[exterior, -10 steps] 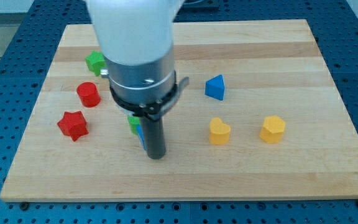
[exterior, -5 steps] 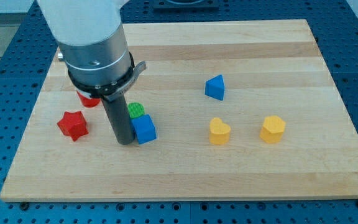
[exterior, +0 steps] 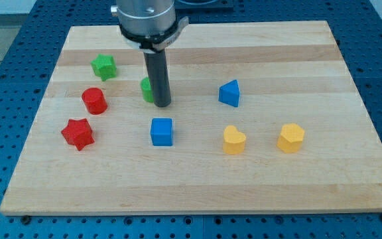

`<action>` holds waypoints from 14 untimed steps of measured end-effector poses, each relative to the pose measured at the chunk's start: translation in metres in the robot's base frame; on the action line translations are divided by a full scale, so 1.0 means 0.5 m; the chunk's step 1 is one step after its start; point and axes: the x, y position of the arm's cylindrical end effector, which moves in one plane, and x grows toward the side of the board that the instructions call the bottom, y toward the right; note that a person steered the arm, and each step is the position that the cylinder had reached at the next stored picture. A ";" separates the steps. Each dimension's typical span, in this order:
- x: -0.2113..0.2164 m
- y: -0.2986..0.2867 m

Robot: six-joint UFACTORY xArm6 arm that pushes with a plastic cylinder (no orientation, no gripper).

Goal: Push the green circle to the top right of the green star

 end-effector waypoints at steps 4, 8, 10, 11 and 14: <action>-0.032 -0.057; -0.105 -0.092; -0.139 -0.161; -0.153 -0.161; -0.155 -0.066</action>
